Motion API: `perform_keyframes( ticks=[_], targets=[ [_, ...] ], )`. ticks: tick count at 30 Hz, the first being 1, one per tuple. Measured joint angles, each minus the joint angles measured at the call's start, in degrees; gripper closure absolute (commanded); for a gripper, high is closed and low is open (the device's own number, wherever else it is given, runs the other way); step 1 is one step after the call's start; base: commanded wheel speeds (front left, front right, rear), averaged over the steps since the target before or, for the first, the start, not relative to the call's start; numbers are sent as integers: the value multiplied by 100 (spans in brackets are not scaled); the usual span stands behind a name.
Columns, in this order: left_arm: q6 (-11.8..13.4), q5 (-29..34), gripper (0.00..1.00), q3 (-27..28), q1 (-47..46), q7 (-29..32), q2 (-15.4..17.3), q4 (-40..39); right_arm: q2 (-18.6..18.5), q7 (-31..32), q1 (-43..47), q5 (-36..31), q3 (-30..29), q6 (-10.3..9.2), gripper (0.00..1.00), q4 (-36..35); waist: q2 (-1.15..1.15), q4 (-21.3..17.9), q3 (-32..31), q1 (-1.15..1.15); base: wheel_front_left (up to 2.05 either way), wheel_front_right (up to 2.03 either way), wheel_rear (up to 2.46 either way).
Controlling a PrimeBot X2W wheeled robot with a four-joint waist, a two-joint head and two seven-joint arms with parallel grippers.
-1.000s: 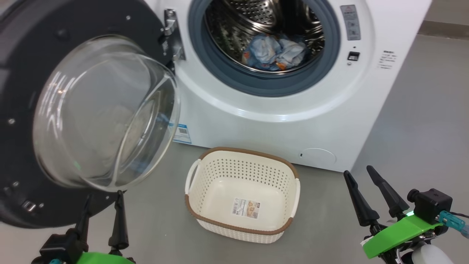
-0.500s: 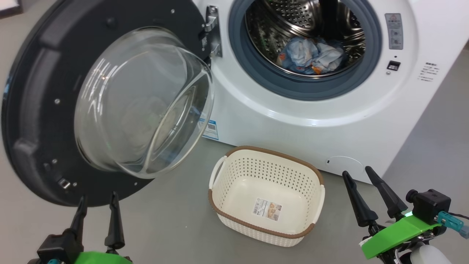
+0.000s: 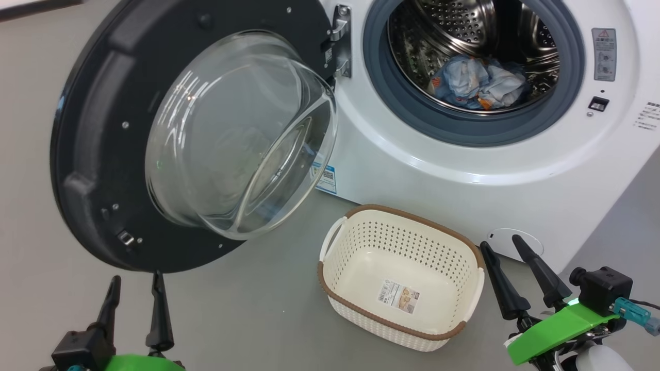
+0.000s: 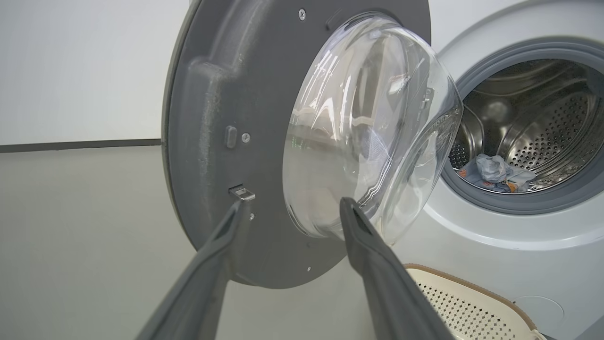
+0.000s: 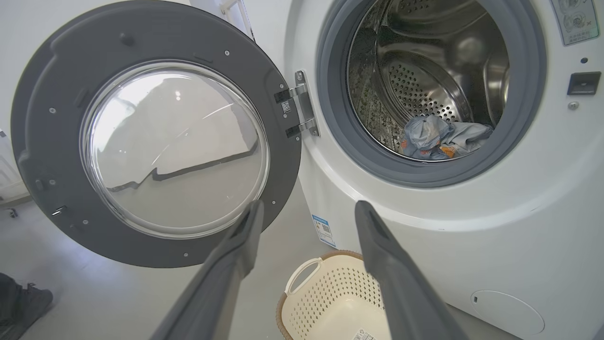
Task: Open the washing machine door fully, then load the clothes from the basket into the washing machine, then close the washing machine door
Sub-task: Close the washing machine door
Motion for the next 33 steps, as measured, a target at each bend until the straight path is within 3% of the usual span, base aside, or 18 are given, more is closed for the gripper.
perform_keyframes(
  ticks=[11, 33],
  targets=[
    [53, -3, 0, 55, 107, 0, 8, -13, 3, 0, 0, 1, 87, 0, 0, 23, 0, 162, -57, 0, 0, 0, 0],
    [75, -22, 0, 46, 107, 1, 83, -67, 4, 0, 1, 1, 130, 0, 0, 23, 0, 95, -54, 0, 0, 0, 0]
  ],
)
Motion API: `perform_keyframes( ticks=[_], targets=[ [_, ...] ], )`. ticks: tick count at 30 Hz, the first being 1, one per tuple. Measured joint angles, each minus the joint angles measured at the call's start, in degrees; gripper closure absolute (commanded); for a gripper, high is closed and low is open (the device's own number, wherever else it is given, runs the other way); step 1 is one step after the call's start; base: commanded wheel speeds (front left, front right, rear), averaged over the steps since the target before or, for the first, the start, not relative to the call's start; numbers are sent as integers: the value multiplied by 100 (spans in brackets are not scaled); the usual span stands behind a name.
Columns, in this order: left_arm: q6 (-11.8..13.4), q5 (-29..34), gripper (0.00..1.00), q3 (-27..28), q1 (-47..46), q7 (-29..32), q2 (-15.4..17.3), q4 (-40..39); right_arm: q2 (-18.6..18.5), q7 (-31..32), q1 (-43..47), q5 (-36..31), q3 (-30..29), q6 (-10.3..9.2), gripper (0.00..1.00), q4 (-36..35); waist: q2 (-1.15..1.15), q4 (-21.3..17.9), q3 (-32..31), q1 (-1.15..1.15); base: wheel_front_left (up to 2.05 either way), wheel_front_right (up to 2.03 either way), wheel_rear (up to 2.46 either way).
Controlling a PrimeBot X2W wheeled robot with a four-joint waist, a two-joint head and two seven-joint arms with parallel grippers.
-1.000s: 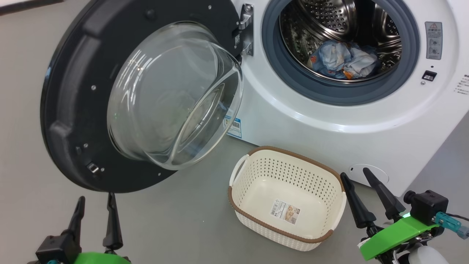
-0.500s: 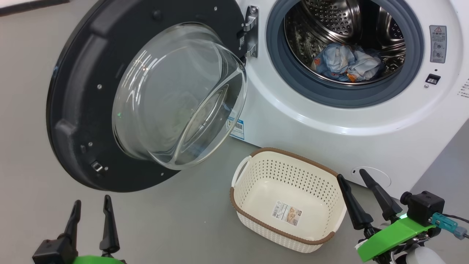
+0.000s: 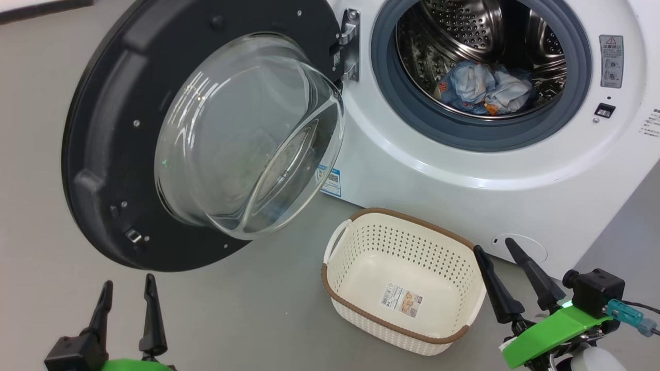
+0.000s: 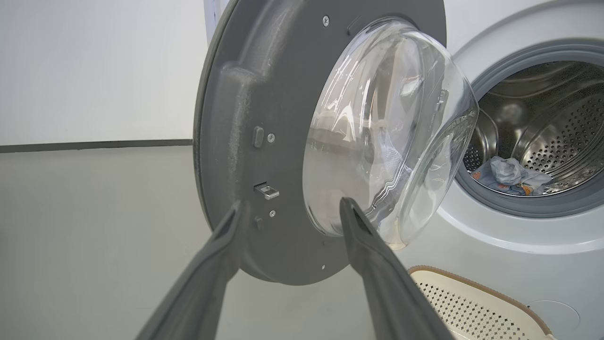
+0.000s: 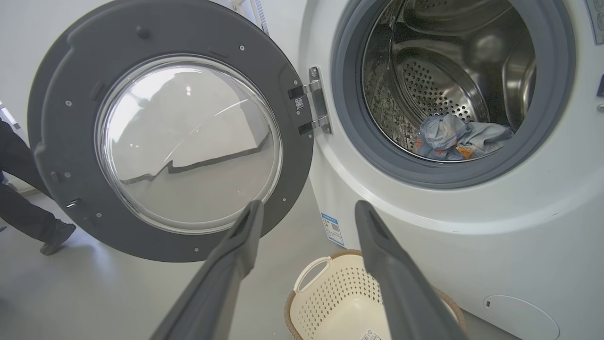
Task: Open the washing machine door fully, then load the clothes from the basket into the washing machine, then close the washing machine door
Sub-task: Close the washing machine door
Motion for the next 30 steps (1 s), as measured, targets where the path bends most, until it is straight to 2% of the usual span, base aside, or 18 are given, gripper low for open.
perform_keyframes(
  ticks=[11, 12, 13, 15, 16, 17, 23, 30],
  targets=[
    [30, -4, 0, -8, 0, 11, 47, -22, -1, 0, 3, 3, 14, 0, 0, 26, 0, 52, -42, 0, 0, 0, 0],
    [30, -11, 3, -8, 0, 18, 53, -23, -1, 0, 3, 3, 16, 0, 0, 29, 0, 61, -43, 0, 0, 0, 0],
    [31, -16, 35, -9, 0, 26, 64, -26, -2, 0, 3, 3, 19, 0, 0, 33, 0, 68, -45, 0, 0, 0, 0],
    [31, -19, 69, -8, 0, 34, 102, -36, -3, 0, 3, 3, 20, 0, 0, 40, 0, 80, -51, 0, 0, 0, 0],
    [31, -19, 96, -8, 0, 34, 125, -44, -3, 0, 3, 3, 20, 0, 0, 43, 0, 86, -56, 0, 0, 0, 0],
    [31, -19, 100, -7, 0, 35, 148, -63, -3, 0, 3, 3, 20, 0, 0, 46, 0, 91, -60, 0, 0, 0, 0],
    [22, -118, 100, 71, -27, 47, 243, -412, -2, 0, 3, 21, 30, 0, 0, 62, 0, 106, -79, 0, 0, 0, 0],
    [-180, -546, 100, 463, -487, 503, 680, -972, -3, 0, 3, 21, 27, 0, 0, 52, 0, 103, 2, 0, 0, 0, 0]
  ],
)
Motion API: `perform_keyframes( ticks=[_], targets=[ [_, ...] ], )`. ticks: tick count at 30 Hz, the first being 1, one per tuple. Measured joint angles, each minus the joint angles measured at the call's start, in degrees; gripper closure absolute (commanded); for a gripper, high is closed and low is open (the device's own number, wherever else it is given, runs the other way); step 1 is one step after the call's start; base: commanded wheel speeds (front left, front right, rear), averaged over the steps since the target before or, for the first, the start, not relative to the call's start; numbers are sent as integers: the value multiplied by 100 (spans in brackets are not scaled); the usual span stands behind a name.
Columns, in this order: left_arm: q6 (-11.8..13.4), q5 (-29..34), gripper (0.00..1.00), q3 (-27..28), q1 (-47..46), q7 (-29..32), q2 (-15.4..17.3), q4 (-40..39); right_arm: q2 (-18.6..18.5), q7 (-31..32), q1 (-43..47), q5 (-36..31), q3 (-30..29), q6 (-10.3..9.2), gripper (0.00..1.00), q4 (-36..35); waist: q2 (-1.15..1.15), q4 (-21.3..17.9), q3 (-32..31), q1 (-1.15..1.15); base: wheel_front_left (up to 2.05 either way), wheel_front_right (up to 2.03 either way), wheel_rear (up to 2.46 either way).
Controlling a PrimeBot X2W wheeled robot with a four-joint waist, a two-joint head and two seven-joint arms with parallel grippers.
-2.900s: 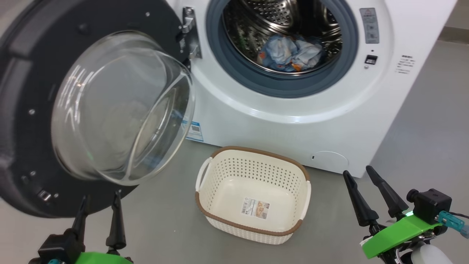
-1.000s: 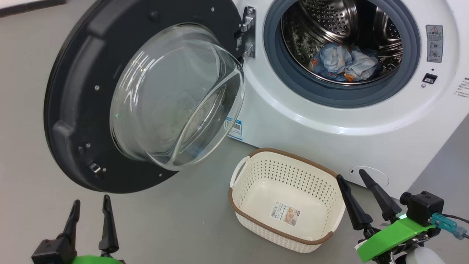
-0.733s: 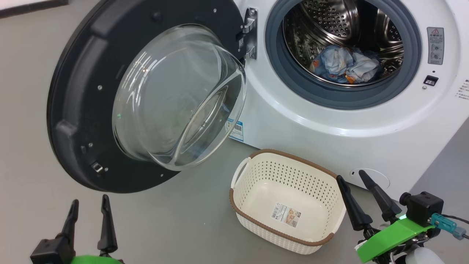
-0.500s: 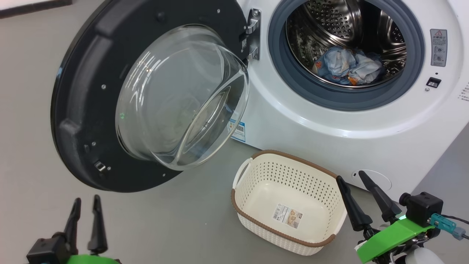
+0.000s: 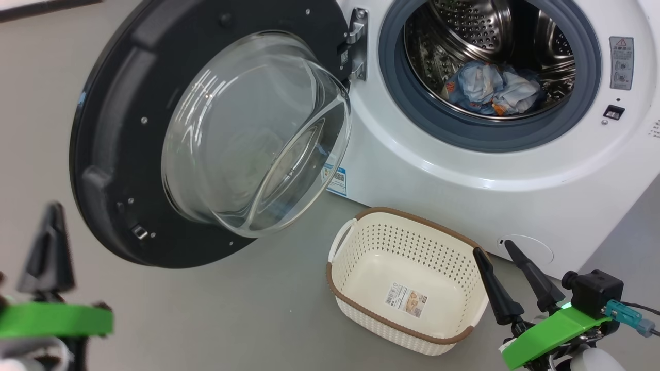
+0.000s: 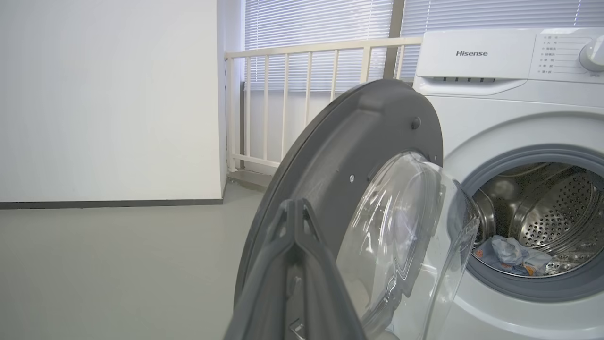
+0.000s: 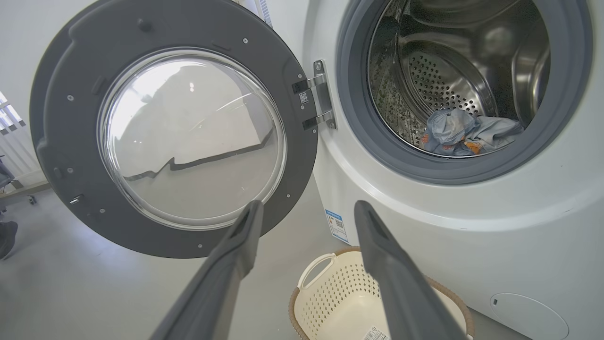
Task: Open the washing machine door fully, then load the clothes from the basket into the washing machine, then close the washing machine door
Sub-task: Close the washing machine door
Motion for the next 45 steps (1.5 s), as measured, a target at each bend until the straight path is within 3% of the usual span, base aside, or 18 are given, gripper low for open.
perform_keyframes(
  ticks=[7, 12, 15, 18, 23, 25, 30, 45],
  targets=[
    [-247, -740, 100, 515, -657, 604, 411, -216, -10, 0, -1, 1, -10, 0, 0, -15, 0, -77, 95, 0, 0, 0, 0],
    [-409, -1627, 100, 893, -1331, 1091, 457, -11, -30, 0, -2, 1, -15, 0, 0, -22, 0, -147, 166, 0, 0, 0, 0],
    [-408, -2628, 100, 1343, -1915, 1500, 385, 385, -30, 0, -3, 1, -15, 0, 0, -22, 0, -185, 196, 0, 0, 0, 0],
    [-371, -3316, 100, 1735, -2463, 1973, 476, 961, -30, 1, -12, 1, 4, 0, 0, -20, 0, -236, 225, 0, 0, 0, 0],
    [-177, -3958, 100, 2090, -3059, 2627, 769, 1919, -41, 0, -50, 2, 2, 0, 0, -23, 0, -364, 297, 0, 0, 0, 0],
    [60, -4232, 100, 2221, -3388, 2905, 788, 2498, -73, 0, -78, 13, -1, 0, 0, -22, 0, -443, 347, 0, 0, 0, 0],
    [212, -4362, 100, 2231, -3646, 3216, 947, 3201, -74, 0, -140, 20, 5, 0, 0, -23, 0, -589, 400, 0, 0, 0, 0],
    [203, -4366, 100, 1892, -4041, 3930, 1110, 4200, -132, 0, -157, 23, 1, 0, 0, -34, 0, -907, 603, 0, 0, 0, 0]
  ],
)
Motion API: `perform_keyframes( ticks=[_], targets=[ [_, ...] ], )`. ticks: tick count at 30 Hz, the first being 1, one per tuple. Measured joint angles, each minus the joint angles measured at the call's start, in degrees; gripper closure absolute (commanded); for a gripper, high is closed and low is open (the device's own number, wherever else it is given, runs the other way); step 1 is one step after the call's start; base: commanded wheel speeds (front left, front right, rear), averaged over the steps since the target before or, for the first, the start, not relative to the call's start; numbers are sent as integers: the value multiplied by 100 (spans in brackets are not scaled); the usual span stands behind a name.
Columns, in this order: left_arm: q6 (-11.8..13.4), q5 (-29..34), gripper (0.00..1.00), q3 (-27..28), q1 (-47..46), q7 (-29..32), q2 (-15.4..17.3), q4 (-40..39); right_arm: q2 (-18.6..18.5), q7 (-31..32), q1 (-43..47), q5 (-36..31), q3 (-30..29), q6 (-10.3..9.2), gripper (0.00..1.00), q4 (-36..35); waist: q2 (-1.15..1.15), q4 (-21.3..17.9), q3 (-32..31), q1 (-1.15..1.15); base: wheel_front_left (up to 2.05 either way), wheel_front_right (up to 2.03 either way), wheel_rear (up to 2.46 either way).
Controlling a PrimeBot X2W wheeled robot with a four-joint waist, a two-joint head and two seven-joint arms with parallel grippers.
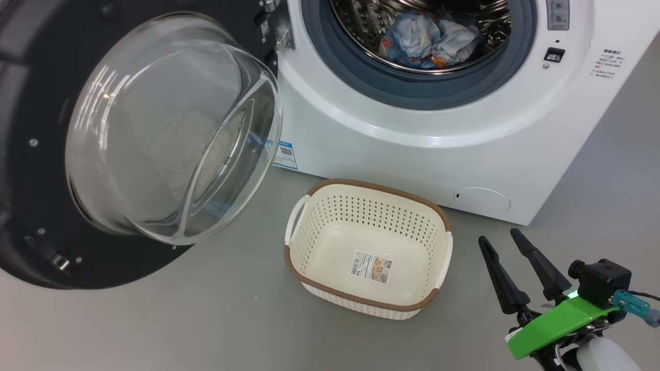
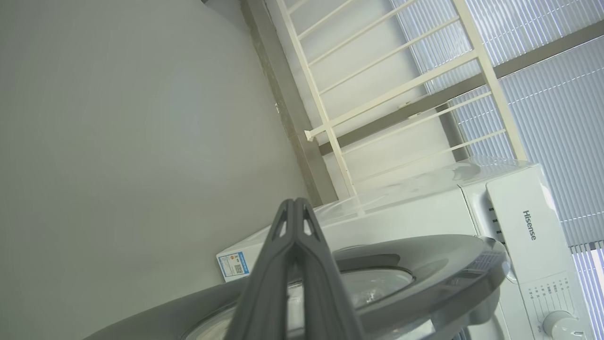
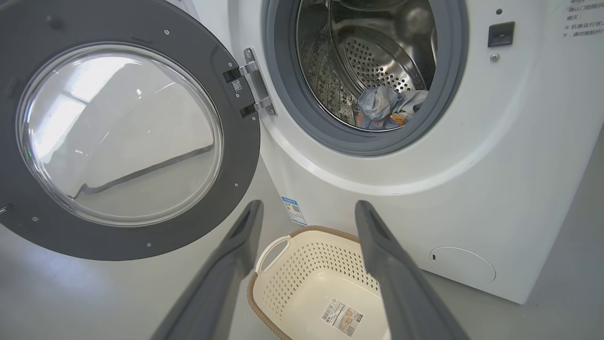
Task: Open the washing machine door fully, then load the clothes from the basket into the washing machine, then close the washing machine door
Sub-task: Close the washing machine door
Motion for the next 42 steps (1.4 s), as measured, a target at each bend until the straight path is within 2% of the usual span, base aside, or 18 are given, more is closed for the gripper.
perform_keyframes(
  ticks=[14, 21, 28, 35, 42],
  targets=[
    [-111, -53, 100, -322, -103, 676, -38, 93, -62, 0, -196, 8, 2, 0, 0, -11, 0, -113, 100, 0, 0, 0, 0],
    [-209, -226, 100, -482, -40, 1428, -20, -247, -48, 0, -195, 8, -15, 0, 0, -4, 0, -95, 41, 0, 0, 0, 0],
    [-248, -545, 100, -720, 411, 2401, -43, -956, 47, 0, -180, 8, -15, 0, 0, 9, 0, -62, -105, 0, 0, 0, 0],
    [-45, -765, 100, -902, 899, 2900, -276, -1780, 91, 0, -177, 7, 0, 0, 0, 34, 0, -77, -232, 0, 0, 0, 0],
    [224, -882, 100, -969, 1116, 3033, -505, -2521, 92, 0, -177, 33, 18, 0, 0, 51, 0, -203, -287, 0, 0, 0, 0]
  ],
)
